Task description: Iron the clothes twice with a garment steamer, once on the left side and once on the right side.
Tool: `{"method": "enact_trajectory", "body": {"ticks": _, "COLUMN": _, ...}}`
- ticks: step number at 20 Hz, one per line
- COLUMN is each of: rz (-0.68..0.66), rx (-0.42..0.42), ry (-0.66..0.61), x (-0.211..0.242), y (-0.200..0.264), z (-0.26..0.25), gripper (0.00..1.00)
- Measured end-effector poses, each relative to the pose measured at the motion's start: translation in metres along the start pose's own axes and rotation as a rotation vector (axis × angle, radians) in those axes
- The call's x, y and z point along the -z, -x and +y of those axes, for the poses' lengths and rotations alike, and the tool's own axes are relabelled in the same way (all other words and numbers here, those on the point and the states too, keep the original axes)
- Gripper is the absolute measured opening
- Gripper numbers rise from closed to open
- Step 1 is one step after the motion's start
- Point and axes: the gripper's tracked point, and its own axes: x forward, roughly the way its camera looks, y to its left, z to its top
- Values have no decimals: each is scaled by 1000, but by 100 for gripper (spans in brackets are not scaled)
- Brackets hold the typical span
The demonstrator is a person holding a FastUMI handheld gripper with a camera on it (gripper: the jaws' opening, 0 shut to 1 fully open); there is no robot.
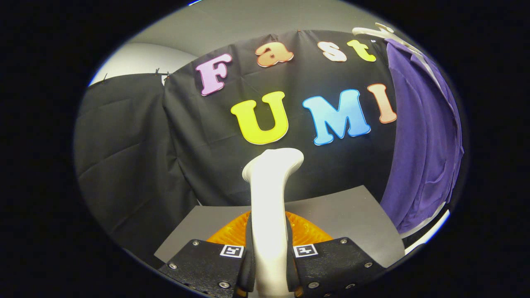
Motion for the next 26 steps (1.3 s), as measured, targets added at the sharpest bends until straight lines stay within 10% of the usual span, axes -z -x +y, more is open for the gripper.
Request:
{"method": "enact_trajectory", "body": {"ticks": 11, "rz": -104, "rx": 39, "ry": 15, "x": -13, "y": 165, "z": -94, "gripper": 29}}
{"method": "enact_trajectory", "body": {"ticks": 26, "rz": -242, "rx": 127, "ry": -89, "x": -93, "y": 214, "z": -211, "gripper": 29}}
